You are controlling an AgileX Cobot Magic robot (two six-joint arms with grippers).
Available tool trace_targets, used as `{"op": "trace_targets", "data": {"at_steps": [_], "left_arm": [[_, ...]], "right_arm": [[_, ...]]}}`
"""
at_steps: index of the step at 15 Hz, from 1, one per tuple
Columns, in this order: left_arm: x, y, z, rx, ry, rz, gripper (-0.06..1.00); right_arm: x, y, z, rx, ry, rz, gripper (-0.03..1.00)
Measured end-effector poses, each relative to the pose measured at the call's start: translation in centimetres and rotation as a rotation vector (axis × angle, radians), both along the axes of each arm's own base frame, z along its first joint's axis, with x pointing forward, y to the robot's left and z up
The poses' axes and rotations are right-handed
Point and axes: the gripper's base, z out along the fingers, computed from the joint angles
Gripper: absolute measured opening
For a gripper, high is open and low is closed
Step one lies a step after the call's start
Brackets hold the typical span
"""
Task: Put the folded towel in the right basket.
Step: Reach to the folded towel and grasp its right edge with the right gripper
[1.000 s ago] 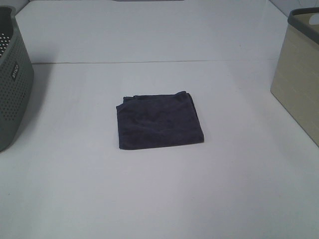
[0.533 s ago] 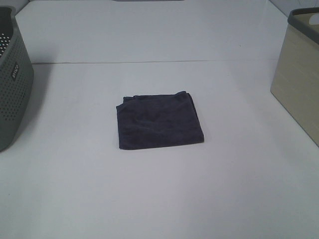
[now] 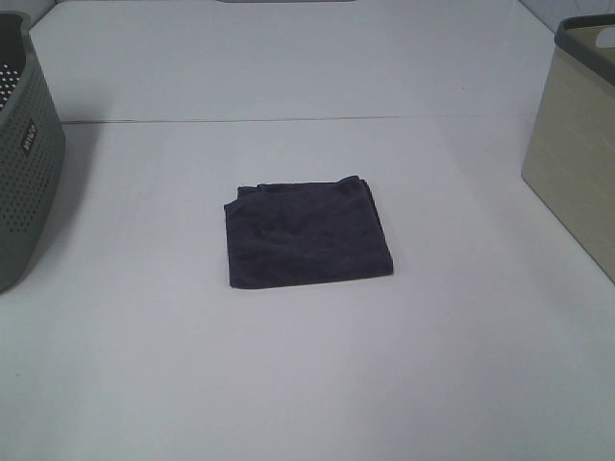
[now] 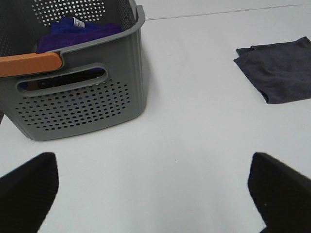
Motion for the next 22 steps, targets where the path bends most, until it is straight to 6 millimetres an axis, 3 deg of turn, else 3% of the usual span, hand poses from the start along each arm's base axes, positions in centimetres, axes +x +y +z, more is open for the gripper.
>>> {"op": "trace_targets", "data": {"at_steps": [21,22], "left_arm": [[0.00,0.00,0.00,0.000,0.000,0.000,0.99],[0.00,0.00,0.00,0.000,0.000,0.000,0.99]], "right_arm": [[0.01,0.00,0.00,0.000,0.001,0.000,0.98],[0.75,-0.02,0.87,0.001,0.046,0.000,0.98]]}}
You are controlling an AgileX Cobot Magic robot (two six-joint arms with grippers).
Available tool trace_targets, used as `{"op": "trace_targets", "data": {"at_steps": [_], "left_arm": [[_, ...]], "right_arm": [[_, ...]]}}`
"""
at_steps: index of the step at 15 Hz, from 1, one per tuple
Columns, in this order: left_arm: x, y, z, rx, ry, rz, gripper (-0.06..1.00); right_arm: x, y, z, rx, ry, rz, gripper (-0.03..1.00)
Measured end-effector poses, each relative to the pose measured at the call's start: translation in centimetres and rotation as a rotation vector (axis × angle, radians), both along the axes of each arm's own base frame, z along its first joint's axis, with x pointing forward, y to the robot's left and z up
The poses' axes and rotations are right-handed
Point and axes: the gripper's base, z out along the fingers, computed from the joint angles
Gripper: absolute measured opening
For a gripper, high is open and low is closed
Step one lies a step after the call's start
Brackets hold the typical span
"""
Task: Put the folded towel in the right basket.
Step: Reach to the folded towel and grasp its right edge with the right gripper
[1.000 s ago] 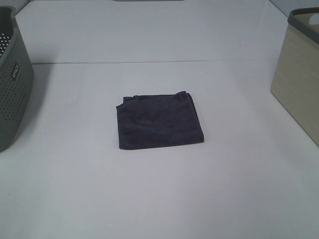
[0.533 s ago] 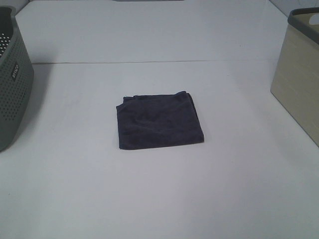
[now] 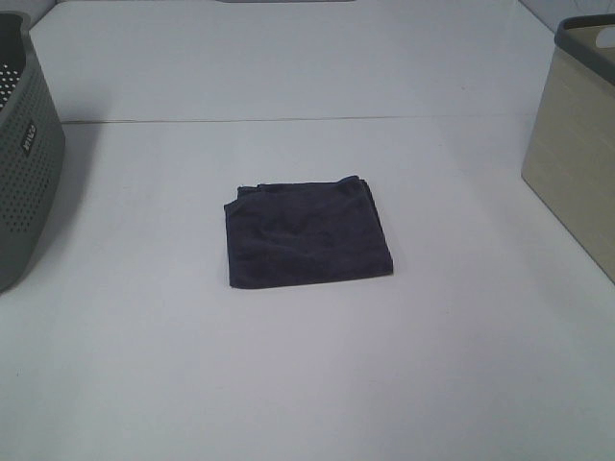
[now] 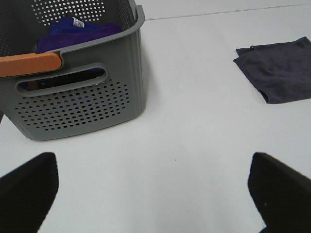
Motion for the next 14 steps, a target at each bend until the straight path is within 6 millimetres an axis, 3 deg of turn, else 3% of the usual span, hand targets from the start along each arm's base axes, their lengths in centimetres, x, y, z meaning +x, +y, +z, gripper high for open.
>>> {"op": "trace_targets", "data": {"at_steps": [2,4,7,10,13,14], "left_arm": [[0.0,0.0,0.0,0.000,0.000,0.000,0.99],[0.0,0.0,0.0,0.000,0.000,0.000,0.99],[0.0,0.0,0.0,0.000,0.000,0.000,0.99],[0.0,0.0,0.0,0.000,0.000,0.000,0.99],[0.0,0.0,0.0,0.000,0.000,0.000,0.99],[0.0,0.0,0.0,0.000,0.000,0.000,0.99]], "right_arm": [[2.6,0.2,4.0,0.032,0.113,0.015,0.98],[6.8,0.5,8.5,0.085,0.232,0.043,0.97],[13.9,0.7,12.1,0.130,0.305,0.060,0.97],[19.9,1.8,10.6,0.244,0.415,0.142,0.97],[27.0,3.8,5.5,0.420,0.506,0.238,0.96],[27.9,4.3,4.6,0.429,0.519,0.248,0.96]]}}
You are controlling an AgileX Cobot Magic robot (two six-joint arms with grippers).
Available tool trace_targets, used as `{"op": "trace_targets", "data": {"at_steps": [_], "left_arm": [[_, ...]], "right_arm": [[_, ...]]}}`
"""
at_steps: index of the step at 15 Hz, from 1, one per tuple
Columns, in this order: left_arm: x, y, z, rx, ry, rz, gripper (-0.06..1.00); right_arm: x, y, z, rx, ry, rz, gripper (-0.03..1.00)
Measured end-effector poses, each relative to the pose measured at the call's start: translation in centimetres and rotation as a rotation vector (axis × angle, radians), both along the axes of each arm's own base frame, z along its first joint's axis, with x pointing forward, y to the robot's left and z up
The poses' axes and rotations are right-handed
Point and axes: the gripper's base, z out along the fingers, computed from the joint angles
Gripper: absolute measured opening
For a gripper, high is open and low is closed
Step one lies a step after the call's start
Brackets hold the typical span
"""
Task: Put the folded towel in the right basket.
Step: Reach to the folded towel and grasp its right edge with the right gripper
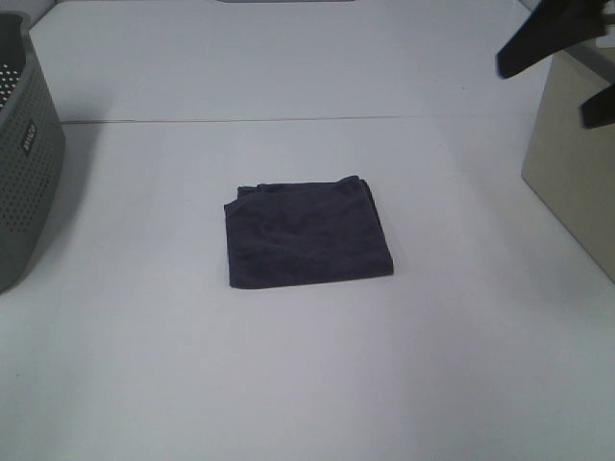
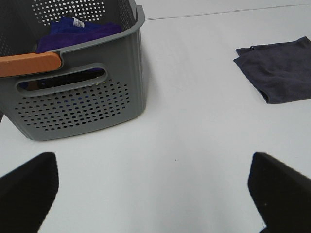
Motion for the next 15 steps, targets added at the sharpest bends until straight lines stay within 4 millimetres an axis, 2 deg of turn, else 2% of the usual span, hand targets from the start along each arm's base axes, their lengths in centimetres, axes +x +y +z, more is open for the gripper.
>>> {"op": "trace_targets", "data": {"at_steps": [2,4,5,10,13,15], "left_arm": [[0.0,0.0,0.0,0.000,0.000,0.000,0.99],[0.0,0.0,0.0,0.000,0.000,0.000,0.99],[0.0,0.0,0.0,0.000,0.000,0.000,0.99],[0.0,0.0,0.0,0.000,0.000,0.000,0.99],[0.0,0.0,0.0,0.000,0.000,0.000,0.99],[0.0,0.0,0.0,0.000,0.000,0.000,0.99]], "right_arm": [[3.6,2.5,-5.4,-0.003,0.084,0.042,0.96],[6.3,4.5,-10.2,-0.026,0.162,0.072,0.96],[9.4,5.3,-13.3,-0.031,0.197,0.073,0.96],[14.5,6.2,-17.8,-0.016,0.225,0.068,0.96],[16.0,6.5,-20.3,-0.016,0.248,0.070,0.96],[16.1,6.5,-21.2,-0.015,0.266,0.068,0.96]]}}
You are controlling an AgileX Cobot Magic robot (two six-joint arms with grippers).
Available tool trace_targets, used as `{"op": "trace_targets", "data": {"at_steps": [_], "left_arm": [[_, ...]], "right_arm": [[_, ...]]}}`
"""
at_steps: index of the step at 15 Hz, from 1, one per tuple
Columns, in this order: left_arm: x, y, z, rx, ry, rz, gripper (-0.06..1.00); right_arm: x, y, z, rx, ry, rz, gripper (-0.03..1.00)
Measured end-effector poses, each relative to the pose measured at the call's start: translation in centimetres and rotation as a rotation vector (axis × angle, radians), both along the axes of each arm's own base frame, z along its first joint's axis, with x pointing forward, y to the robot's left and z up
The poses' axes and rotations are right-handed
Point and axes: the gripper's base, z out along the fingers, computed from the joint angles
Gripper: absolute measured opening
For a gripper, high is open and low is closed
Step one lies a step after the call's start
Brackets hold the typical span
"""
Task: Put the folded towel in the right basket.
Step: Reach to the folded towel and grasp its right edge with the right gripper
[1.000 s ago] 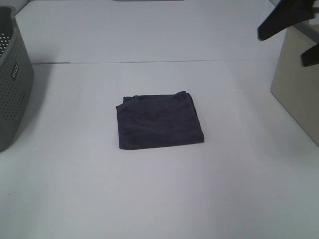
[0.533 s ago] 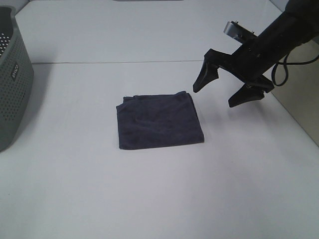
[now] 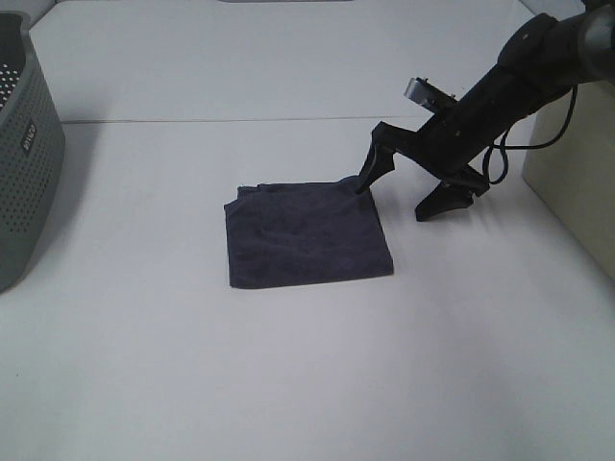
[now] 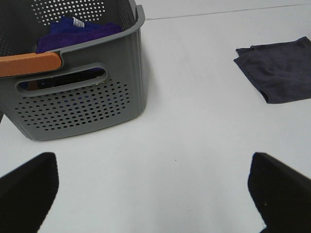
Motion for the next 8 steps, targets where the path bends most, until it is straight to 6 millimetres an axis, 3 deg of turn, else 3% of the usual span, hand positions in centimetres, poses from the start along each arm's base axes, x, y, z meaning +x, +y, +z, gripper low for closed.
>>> {"op": "trace_targets", "data": {"at_steps": [5,7,8], "left_arm": [[0.0,0.0,0.0,0.000,0.000,0.000,0.99],[0.0,0.0,0.0,0.000,0.000,0.000,0.99],[0.0,0.0,0.0,0.000,0.000,0.000,0.99]], "right_arm": [[0.1,0.7,-0.8,0.031,0.025,-0.007,0.95],[-0.9,5.5,-1.7,0.059,0.028,0.054,0.93],[-0.9,5.5,-1.7,0.059,0.028,0.054,0.93]]}}
